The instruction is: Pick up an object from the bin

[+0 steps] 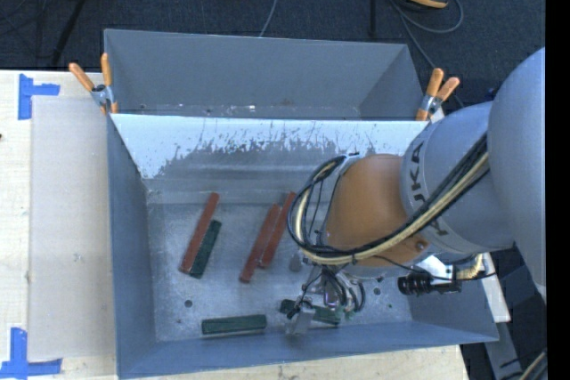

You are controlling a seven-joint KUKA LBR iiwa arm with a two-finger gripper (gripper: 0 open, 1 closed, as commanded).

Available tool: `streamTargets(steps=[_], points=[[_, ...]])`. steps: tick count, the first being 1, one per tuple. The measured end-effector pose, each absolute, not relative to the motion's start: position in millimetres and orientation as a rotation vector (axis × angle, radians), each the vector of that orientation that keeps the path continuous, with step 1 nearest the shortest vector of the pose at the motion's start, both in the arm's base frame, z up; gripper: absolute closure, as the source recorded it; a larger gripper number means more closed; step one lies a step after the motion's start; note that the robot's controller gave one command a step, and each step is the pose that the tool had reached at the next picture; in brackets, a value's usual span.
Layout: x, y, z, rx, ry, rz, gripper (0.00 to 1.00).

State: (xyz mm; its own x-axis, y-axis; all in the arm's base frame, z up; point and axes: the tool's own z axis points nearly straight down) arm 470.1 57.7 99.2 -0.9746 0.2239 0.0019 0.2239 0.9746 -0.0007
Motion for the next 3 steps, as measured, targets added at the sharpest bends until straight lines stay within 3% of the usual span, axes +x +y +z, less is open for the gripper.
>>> streamTargets(steps=[1, 2, 3], points=[[473.5, 44.2, 70.2, -0.270, -3.138, -0.002, 0.00], [475.3, 44.3, 70.8, -0.270, -3.136, -0.002, 0.00], [473.6, 44.2, 69.9, -0.269, -3.130, 0.000, 1.00]])
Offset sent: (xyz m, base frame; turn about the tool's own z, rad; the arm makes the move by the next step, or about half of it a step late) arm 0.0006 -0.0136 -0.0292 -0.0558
